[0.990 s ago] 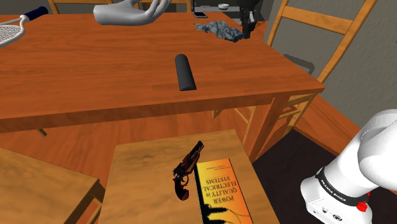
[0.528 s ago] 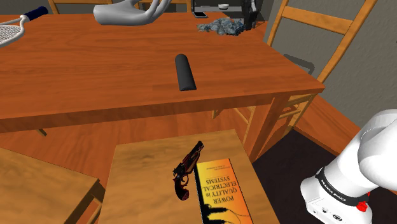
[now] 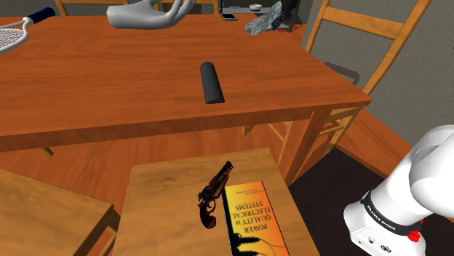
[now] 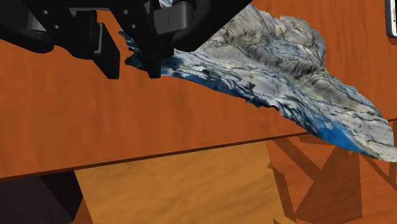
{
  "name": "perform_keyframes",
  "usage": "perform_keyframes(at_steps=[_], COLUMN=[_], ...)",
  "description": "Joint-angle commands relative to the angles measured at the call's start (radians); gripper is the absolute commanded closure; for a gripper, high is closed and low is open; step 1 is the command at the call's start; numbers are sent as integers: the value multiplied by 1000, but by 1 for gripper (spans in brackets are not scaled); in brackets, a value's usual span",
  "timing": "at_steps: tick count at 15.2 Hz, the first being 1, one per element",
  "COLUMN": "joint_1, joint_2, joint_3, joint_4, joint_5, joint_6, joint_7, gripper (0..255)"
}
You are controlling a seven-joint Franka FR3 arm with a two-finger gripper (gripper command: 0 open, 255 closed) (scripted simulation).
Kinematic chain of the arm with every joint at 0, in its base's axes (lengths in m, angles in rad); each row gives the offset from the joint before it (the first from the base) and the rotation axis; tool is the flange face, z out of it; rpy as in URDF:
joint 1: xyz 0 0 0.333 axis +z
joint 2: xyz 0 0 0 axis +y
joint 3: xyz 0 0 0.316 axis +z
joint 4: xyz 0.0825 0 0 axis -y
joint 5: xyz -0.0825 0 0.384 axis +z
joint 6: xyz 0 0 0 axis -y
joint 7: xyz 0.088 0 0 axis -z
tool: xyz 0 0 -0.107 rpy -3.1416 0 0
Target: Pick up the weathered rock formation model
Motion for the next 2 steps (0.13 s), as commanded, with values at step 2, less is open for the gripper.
perform_keyframes(at_steps=[2], joint_1=[0], joint_2=[5], joint_3=[1], joint_4=[21], joint_5=[0], joint_6=[-15], joint_7=[-5], gripper=[255])
